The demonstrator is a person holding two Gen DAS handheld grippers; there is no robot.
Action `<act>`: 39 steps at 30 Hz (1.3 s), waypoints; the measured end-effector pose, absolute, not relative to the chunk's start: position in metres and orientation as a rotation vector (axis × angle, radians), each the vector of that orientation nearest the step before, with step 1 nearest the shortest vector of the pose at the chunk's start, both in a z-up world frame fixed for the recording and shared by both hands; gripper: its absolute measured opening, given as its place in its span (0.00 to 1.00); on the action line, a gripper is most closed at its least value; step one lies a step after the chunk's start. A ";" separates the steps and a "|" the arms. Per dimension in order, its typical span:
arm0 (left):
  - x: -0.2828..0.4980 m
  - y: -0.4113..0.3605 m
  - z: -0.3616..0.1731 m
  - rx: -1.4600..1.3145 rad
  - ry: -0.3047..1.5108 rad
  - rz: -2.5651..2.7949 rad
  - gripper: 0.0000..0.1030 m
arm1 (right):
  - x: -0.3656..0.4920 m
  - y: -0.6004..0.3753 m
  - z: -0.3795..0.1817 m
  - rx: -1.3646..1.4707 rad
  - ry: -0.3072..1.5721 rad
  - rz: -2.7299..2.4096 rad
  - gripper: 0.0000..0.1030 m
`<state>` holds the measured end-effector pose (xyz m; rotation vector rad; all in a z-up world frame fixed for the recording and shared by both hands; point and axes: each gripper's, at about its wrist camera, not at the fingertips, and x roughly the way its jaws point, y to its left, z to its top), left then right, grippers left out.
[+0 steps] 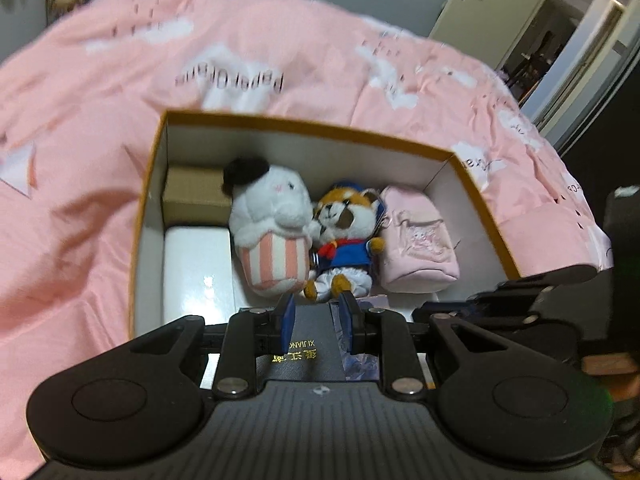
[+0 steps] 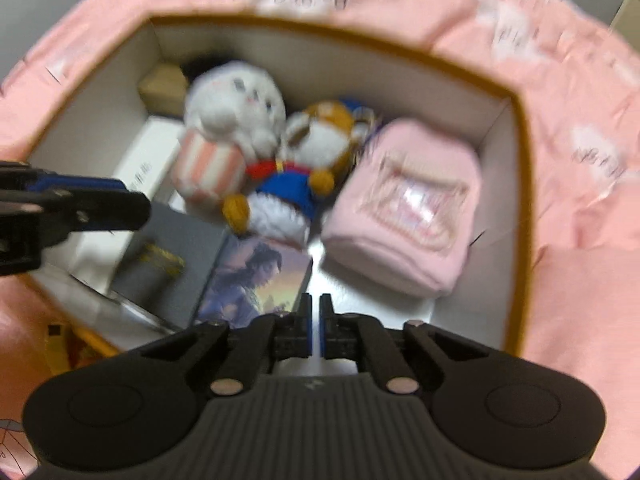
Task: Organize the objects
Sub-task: 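Lower the photo card into the box with right tool while left tool opens and withdraws, then move both tools toward the yellow tape measure and orange crocheted fruit, then grasp the yellow tape measure with left tool while right tool grasps the orange crocheted fruit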
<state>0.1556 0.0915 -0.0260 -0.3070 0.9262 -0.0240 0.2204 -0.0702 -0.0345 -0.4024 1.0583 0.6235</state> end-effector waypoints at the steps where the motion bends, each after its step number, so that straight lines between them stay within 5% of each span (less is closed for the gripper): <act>1: 0.150 0.088 -0.022 -0.284 0.909 -0.017 0.25 | 0.215 -0.075 -0.028 -0.379 1.030 0.627 0.05; 9: 0.104 0.065 0.007 -0.141 0.834 -0.036 0.25 | 0.166 -0.108 0.009 -0.179 0.802 0.661 0.10; 19: 0.062 0.072 -0.017 -0.106 1.010 -0.001 0.25 | 0.127 -0.107 -0.010 -0.104 0.862 0.747 0.11; 22: 0.053 0.078 -0.031 -0.139 1.074 0.014 0.25 | 0.113 -0.096 -0.021 -0.135 0.892 0.785 0.32; 33: 0.039 0.099 -0.057 -0.173 1.200 0.098 0.25 | 0.086 -0.051 -0.065 -0.318 0.963 0.875 0.44; 39: 0.039 0.105 -0.056 -0.207 1.193 0.077 0.33 | 0.085 -0.034 -0.080 -0.369 0.979 0.915 0.44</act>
